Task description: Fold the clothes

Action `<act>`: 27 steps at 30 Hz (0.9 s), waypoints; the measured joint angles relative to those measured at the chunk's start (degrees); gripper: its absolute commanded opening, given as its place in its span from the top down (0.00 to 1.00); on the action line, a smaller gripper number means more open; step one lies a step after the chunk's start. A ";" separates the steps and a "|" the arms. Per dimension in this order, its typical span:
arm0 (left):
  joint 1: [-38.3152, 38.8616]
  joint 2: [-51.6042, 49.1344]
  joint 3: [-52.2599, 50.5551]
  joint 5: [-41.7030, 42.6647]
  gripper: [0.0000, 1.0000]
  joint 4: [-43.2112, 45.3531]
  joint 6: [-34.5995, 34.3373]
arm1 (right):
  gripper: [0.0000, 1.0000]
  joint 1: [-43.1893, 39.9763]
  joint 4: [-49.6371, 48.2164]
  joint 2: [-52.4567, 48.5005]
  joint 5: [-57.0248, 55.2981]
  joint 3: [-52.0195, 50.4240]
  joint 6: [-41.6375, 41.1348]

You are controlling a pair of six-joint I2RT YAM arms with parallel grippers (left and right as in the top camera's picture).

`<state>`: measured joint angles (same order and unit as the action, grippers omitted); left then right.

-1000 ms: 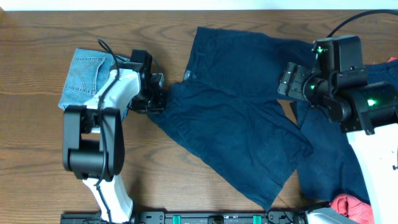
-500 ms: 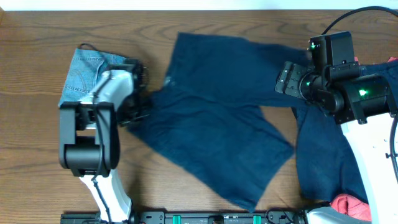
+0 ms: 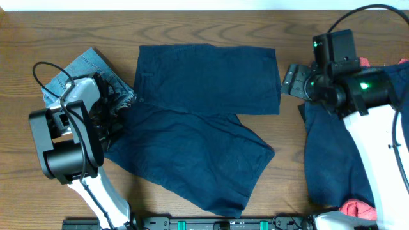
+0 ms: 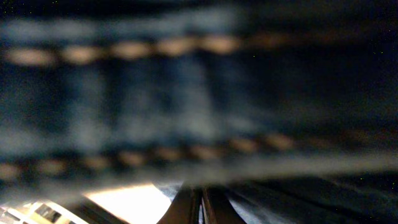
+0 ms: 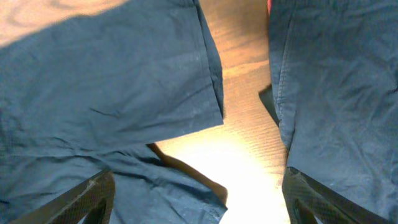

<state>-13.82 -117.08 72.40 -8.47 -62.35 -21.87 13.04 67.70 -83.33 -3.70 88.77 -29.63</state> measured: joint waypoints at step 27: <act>6.71 20.55 -1.36 2.84 0.94 16.28 6.67 | 0.23 0.00 -1.66 -17.44 2.36 -0.11 1.49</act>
<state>-7.11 -96.53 71.05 -5.63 -46.06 -15.20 13.04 66.04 -100.77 -1.34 88.66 -28.14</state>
